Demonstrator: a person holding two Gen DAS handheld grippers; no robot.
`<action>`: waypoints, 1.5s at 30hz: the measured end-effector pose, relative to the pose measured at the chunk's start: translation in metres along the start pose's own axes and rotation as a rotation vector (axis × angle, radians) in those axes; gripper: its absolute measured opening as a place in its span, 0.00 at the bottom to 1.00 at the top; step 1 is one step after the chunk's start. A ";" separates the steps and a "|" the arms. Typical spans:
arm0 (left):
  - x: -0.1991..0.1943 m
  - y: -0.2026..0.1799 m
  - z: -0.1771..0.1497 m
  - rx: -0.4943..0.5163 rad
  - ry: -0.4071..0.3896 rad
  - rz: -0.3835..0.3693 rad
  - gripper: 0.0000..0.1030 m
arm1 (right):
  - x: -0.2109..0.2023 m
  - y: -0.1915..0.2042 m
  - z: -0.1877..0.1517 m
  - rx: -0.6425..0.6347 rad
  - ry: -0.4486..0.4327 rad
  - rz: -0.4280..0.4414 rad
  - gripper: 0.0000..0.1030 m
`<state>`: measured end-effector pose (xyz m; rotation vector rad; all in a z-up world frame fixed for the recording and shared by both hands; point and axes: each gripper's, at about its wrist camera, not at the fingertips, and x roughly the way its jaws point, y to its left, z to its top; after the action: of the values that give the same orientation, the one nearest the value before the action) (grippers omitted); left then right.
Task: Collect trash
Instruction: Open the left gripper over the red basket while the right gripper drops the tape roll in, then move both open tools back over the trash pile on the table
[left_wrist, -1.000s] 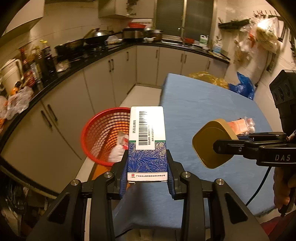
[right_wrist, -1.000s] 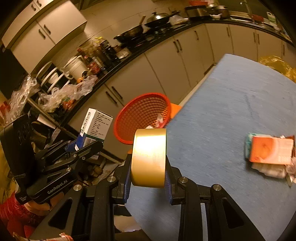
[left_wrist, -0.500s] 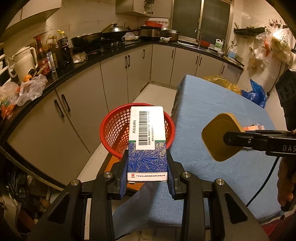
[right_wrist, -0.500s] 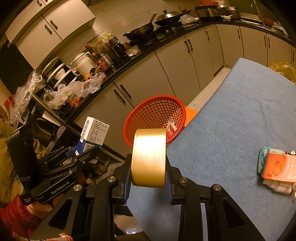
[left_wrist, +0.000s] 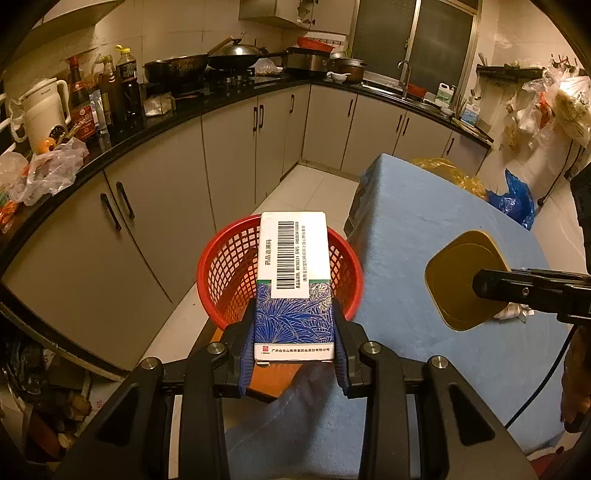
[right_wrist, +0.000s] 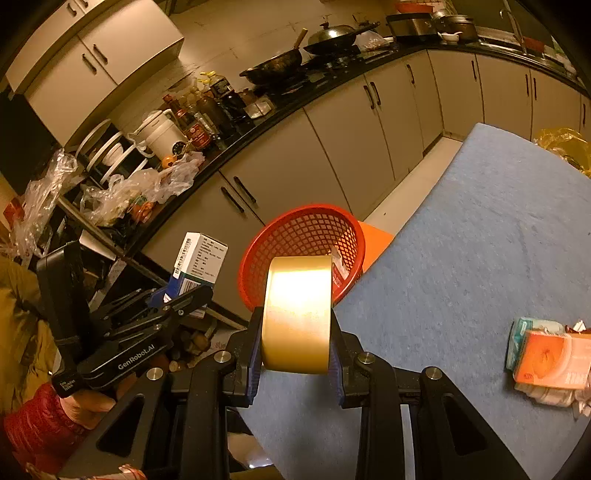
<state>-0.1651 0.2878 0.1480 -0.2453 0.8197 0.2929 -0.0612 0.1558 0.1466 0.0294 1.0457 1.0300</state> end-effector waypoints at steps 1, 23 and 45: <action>0.002 0.001 0.002 0.000 0.003 -0.002 0.32 | 0.003 -0.001 0.004 0.008 0.001 0.001 0.31; 0.076 0.040 0.032 0.043 0.092 -0.050 0.32 | 0.099 -0.001 0.062 0.084 0.060 -0.055 0.31; 0.045 0.031 0.025 0.001 0.058 -0.084 0.45 | 0.040 -0.003 0.029 0.097 -0.035 -0.135 0.57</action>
<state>-0.1297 0.3324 0.1281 -0.2880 0.8643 0.2072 -0.0346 0.1946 0.1332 0.0550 1.0503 0.8542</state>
